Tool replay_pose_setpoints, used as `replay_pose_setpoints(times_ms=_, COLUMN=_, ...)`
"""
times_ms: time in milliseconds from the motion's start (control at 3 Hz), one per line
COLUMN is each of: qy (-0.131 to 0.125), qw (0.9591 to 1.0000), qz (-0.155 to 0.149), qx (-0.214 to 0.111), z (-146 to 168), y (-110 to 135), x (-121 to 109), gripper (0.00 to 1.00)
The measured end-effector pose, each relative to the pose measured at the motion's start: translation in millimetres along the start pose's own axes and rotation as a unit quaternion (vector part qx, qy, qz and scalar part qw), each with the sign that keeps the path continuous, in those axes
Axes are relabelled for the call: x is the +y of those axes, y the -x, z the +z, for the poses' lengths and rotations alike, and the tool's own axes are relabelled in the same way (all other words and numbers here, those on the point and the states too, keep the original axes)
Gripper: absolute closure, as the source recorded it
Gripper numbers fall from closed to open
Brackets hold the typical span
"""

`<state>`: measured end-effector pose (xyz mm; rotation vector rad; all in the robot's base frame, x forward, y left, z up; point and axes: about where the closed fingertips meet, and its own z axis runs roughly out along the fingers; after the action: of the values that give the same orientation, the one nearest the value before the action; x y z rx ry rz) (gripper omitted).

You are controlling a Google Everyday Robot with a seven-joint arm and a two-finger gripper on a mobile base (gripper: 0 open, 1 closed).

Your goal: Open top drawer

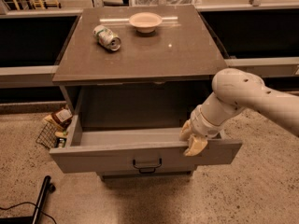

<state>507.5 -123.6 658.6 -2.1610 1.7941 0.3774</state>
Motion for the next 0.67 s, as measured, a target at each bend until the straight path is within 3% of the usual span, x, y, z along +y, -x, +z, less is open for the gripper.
replay_pose_setpoints(times_ms=333, qy=-0.007, qw=0.9999, qz=-0.005, qx=-0.006, z=-1.3, y=7.4, x=15.2, gripper=1.00)
replay_pose_setpoints(times_ms=667, qy=-0.007, qw=0.9999, qz=-0.005, qx=-0.006, z=-1.2, y=7.2, x=15.3, gripper=0.81)
